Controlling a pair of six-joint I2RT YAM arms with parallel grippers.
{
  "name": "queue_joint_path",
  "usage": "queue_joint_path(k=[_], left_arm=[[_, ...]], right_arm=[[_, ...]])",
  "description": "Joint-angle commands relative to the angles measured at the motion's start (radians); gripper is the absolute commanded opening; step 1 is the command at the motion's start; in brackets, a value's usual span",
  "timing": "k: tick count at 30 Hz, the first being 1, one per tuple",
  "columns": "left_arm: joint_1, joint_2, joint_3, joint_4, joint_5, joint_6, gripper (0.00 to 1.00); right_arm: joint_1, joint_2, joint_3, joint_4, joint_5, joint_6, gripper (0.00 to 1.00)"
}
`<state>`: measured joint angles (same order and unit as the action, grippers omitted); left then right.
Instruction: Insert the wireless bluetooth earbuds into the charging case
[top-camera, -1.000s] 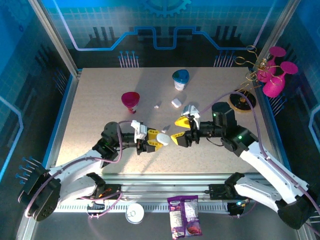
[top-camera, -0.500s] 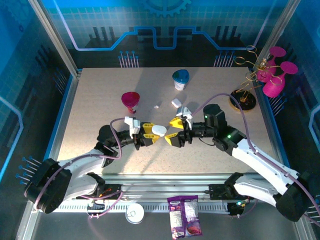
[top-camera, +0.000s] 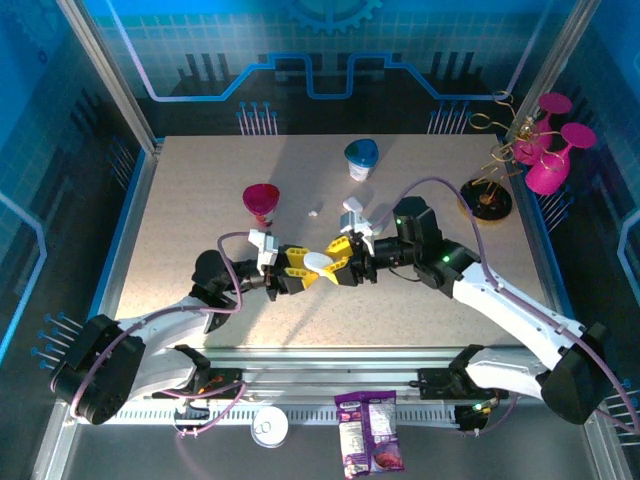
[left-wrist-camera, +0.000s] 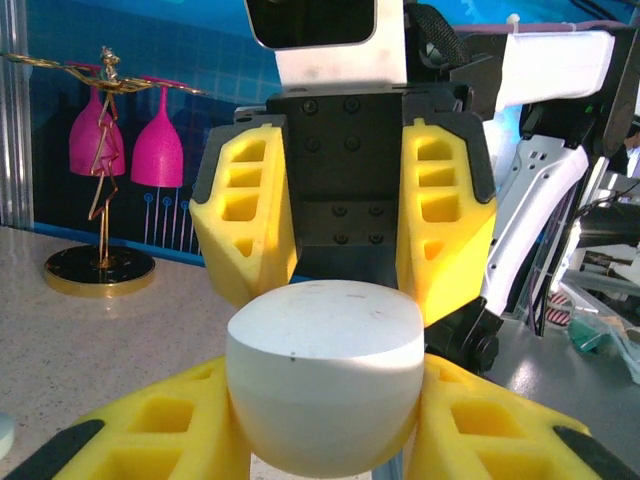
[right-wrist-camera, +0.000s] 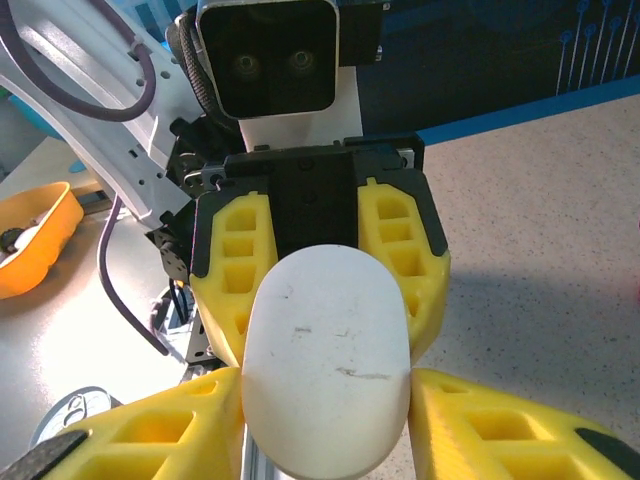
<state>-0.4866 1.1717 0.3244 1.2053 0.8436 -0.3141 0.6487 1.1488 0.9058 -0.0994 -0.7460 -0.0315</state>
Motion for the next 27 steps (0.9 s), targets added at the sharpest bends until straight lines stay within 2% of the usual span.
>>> queue_joint_path(k=[1, 8, 14, 16, 18, 21, 27], left_arm=[[0.001, 0.002, 0.035, 0.084, 0.032, -0.031, 0.24], [0.001, 0.013, 0.039, 0.098, 0.032, -0.033, 0.25], [0.001, 0.014, 0.038, 0.094, 0.034, -0.031, 0.25], [0.001, 0.012, 0.038, 0.074, 0.035, -0.024, 0.28], [0.001, 0.004, 0.038, 0.042, 0.035, -0.007, 0.32], [0.001, -0.013, 0.036, -0.006, 0.031, 0.015, 0.47], [0.000, -0.023, 0.038, -0.027, 0.035, 0.014, 0.51]], right_arm=[[0.012, 0.024, 0.036, -0.023, -0.046, -0.025, 0.48], [0.014, 0.037, 0.041, -0.037, -0.054, -0.029, 0.49], [0.014, 0.038, 0.051, -0.051, -0.048, -0.039, 0.32], [0.013, 0.034, 0.053, -0.055, -0.039, -0.042, 0.26], [0.015, 0.027, 0.060, -0.068, -0.023, -0.049, 0.25], [0.017, 0.019, 0.067, -0.095, -0.005, -0.066, 0.25], [0.022, 0.017, 0.078, -0.120, 0.001, -0.083, 0.24]])
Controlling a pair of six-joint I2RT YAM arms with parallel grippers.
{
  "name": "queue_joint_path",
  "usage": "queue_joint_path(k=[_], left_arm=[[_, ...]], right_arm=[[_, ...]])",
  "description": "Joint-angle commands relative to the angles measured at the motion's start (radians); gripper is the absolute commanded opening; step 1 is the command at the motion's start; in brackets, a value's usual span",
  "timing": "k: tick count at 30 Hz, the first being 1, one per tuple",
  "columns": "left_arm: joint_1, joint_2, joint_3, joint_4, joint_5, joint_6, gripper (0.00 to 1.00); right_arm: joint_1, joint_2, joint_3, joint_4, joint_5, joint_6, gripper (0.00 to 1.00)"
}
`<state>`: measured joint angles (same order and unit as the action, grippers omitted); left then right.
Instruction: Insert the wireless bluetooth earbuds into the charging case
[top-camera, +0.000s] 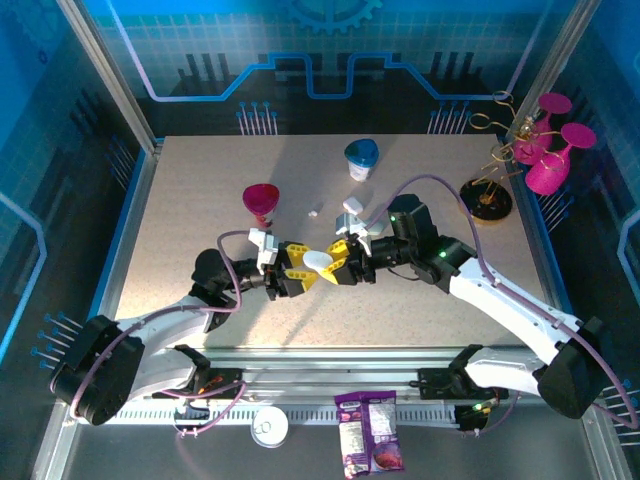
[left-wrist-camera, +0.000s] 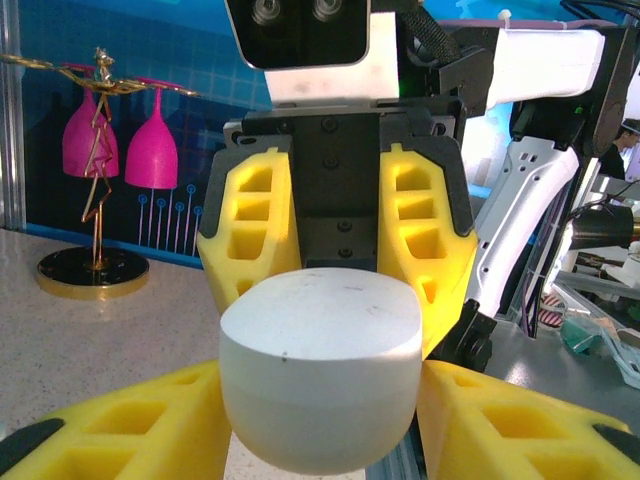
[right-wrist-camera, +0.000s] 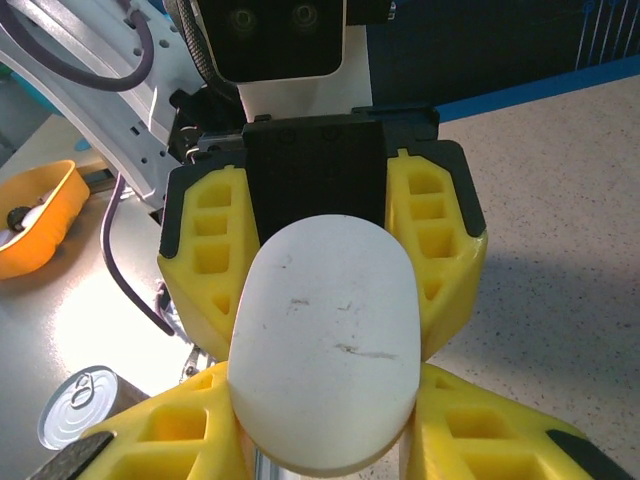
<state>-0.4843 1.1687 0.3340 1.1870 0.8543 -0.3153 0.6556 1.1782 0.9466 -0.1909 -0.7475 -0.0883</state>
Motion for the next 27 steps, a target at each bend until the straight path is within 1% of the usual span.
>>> queue_joint_path(k=[1, 5, 10, 24, 27], left_arm=[[-0.002, -0.020, 0.028, -0.009, 0.025, 0.013, 0.51], [-0.002, -0.019, 0.030, -0.011, 0.029, 0.005, 0.51], [-0.002, -0.020, 0.033, -0.015, 0.034, 0.000, 0.48], [-0.002, -0.014, 0.039, -0.012, 0.036, -0.018, 0.49], [-0.002, -0.012, 0.040, -0.012, 0.037, -0.019, 0.47]], right_arm=[[0.016, -0.011, 0.038, -0.030, 0.006, -0.027, 0.24], [0.021, -0.008, 0.047, -0.044, 0.004, -0.034, 0.23], [0.028, 0.004, 0.058, -0.064, 0.005, -0.047, 0.23], [0.041, 0.024, 0.071, -0.091, 0.024, -0.070, 0.23], [0.042, 0.022, 0.071, -0.090, 0.031, -0.070, 0.23]])
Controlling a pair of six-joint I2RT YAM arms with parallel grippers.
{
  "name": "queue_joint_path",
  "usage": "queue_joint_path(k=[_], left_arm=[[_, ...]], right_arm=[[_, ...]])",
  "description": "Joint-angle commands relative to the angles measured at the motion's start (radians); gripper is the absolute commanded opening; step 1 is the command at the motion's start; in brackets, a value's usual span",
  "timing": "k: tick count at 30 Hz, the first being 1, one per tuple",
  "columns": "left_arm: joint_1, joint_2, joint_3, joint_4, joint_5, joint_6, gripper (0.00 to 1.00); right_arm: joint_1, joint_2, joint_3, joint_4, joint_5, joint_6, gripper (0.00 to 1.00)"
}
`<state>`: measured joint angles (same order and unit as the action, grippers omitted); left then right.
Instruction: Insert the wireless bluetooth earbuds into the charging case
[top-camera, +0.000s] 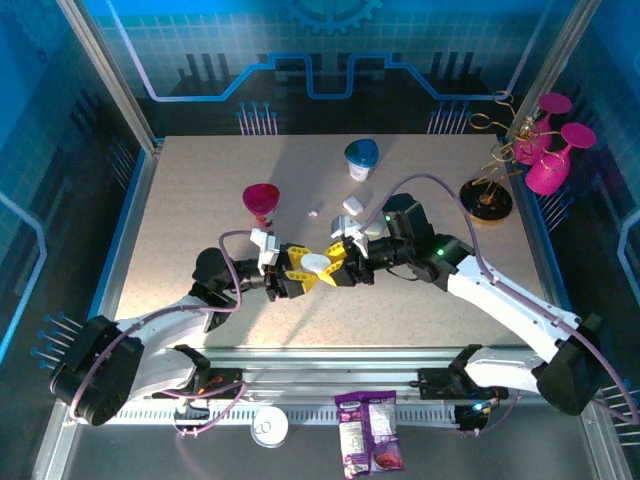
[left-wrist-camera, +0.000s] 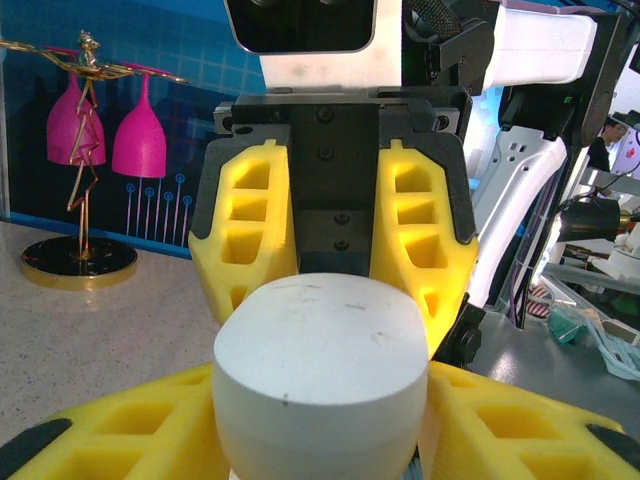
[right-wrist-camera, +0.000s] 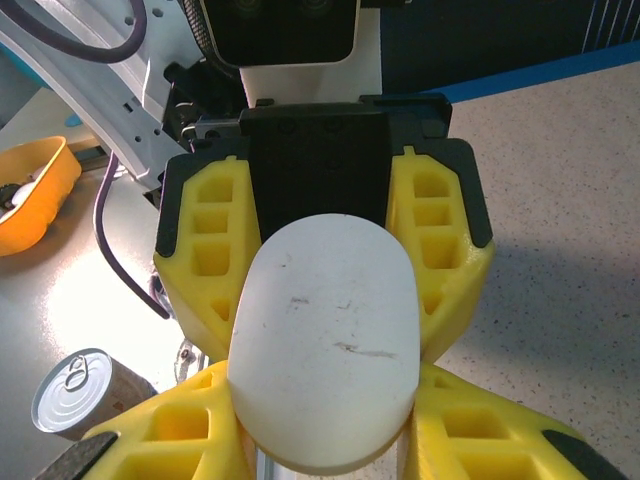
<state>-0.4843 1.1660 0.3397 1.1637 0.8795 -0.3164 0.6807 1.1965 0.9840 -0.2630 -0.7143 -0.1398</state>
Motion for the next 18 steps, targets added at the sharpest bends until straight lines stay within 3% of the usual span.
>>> queue_joint_path(k=[1, 5, 10, 18], left_arm=[[-0.002, -0.008, 0.034, 0.012, 0.013, -0.018, 0.46], [-0.002, -0.002, 0.036, 0.016, 0.016, -0.025, 0.41], [-0.002, 0.001, 0.036, 0.016, 0.015, -0.023, 0.46], [-0.002, 0.010, 0.043, 0.008, 0.018, -0.022, 0.44]], right_arm=[[0.016, 0.005, 0.034, -0.019, -0.003, -0.018, 0.23], [0.017, 0.002, 0.034, -0.022, 0.003, -0.021, 0.23], [0.018, -0.006, 0.027, 0.001, 0.004, -0.008, 0.23], [0.017, -0.004, 0.019, 0.011, 0.005, -0.004, 0.23]])
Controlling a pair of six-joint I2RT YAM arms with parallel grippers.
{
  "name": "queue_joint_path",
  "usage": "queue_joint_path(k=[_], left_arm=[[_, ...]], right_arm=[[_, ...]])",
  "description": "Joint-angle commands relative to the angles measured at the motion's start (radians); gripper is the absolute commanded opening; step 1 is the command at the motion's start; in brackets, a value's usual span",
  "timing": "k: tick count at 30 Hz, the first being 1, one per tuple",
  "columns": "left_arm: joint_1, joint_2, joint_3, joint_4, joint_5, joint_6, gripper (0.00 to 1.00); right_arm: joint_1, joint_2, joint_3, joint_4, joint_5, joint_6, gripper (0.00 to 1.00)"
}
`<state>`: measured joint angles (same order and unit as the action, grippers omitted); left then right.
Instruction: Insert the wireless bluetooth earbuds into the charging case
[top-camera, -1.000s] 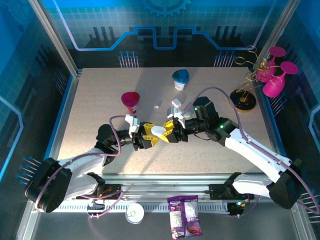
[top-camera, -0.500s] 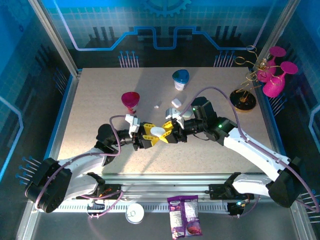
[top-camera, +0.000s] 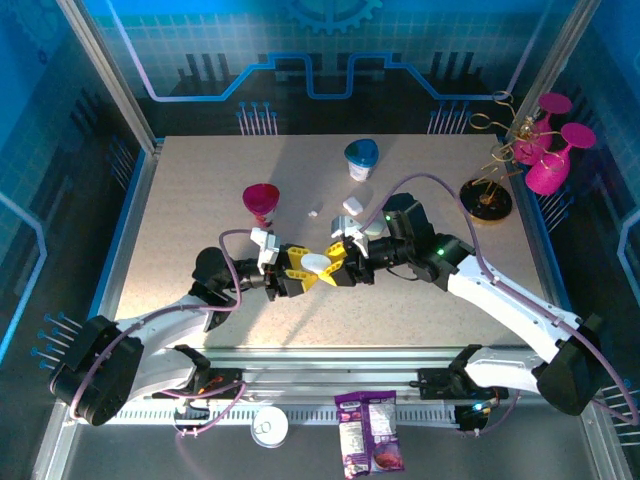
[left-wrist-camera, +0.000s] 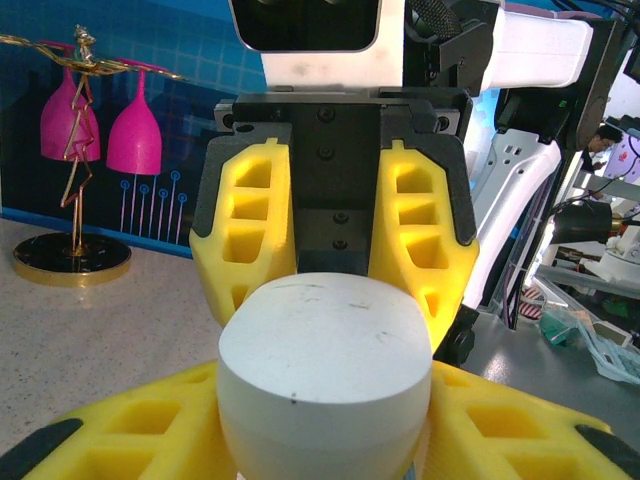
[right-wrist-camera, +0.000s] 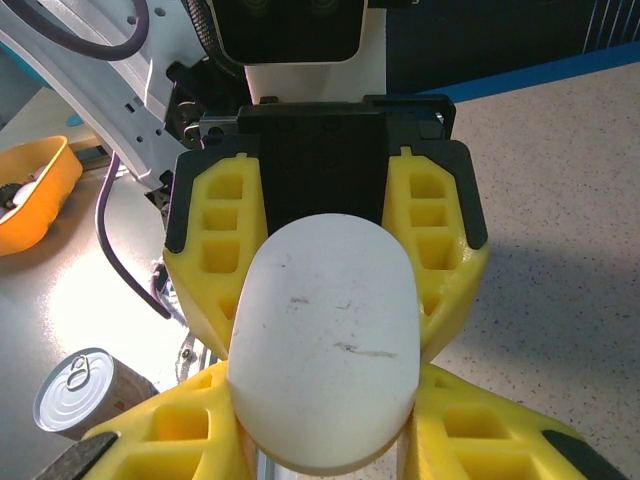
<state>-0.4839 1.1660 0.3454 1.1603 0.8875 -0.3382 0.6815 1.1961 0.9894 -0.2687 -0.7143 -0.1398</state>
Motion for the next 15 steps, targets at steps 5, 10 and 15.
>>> queue_joint_path(k=[5, 10, 15], left_arm=[[-0.002, 0.014, 0.039, 0.010, 0.001, -0.002, 0.45], [-0.002, 0.015, 0.049, -0.006, 0.000, -0.009, 0.45], [-0.002, 0.020, 0.054, -0.011, -0.008, -0.019, 0.47]], right_arm=[[0.017, -0.012, 0.005, 0.034, 0.011, 0.000, 0.23], [0.017, -0.007, 0.001, 0.031, 0.016, -0.007, 0.23], [0.017, -0.017, -0.008, 0.045, 0.020, -0.006, 0.23]])
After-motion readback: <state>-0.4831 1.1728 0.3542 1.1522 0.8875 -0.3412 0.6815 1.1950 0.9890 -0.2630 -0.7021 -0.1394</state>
